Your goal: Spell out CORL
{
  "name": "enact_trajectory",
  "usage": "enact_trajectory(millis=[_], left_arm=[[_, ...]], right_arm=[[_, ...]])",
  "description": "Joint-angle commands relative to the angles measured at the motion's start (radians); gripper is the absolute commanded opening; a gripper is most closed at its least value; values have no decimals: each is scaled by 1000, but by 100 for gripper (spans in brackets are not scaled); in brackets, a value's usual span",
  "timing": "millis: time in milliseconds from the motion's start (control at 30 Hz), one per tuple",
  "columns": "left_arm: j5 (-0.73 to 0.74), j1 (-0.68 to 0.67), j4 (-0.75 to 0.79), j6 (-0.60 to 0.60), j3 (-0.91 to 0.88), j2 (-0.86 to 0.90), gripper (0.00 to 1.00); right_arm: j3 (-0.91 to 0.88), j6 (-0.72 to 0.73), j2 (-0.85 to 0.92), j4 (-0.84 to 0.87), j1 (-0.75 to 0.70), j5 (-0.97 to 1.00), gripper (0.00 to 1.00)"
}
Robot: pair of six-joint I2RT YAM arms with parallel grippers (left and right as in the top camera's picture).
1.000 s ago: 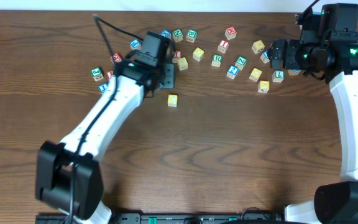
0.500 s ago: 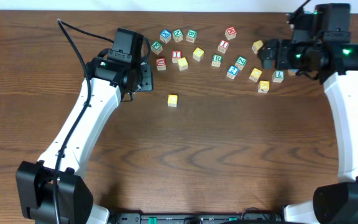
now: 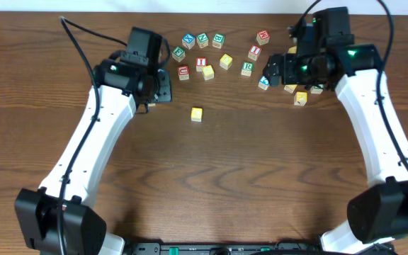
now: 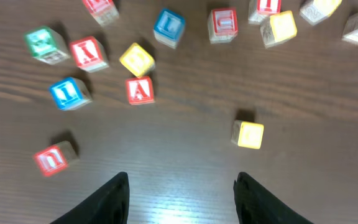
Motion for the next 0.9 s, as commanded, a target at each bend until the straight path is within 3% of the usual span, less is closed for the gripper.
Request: enact_trajectory(millis=[0, 400, 500, 633, 867], left_arm=[[-63, 28, -34, 13, 100, -21, 54], [-63, 126, -120, -18, 187, -21, 54], [-63, 129, -124, -17, 187, -21, 54], [-63, 129, -124, -17, 187, -21, 54], [-63, 129, -127, -18, 185, -21, 54]], right_arm=[[111, 34, 33, -40, 28, 1, 93], [630, 67, 322, -281, 87, 76, 86], [655, 139, 365, -235, 103, 99, 84], [639, 237, 403, -125, 130, 99, 90], [624, 381, 494, -21, 197, 223, 83]])
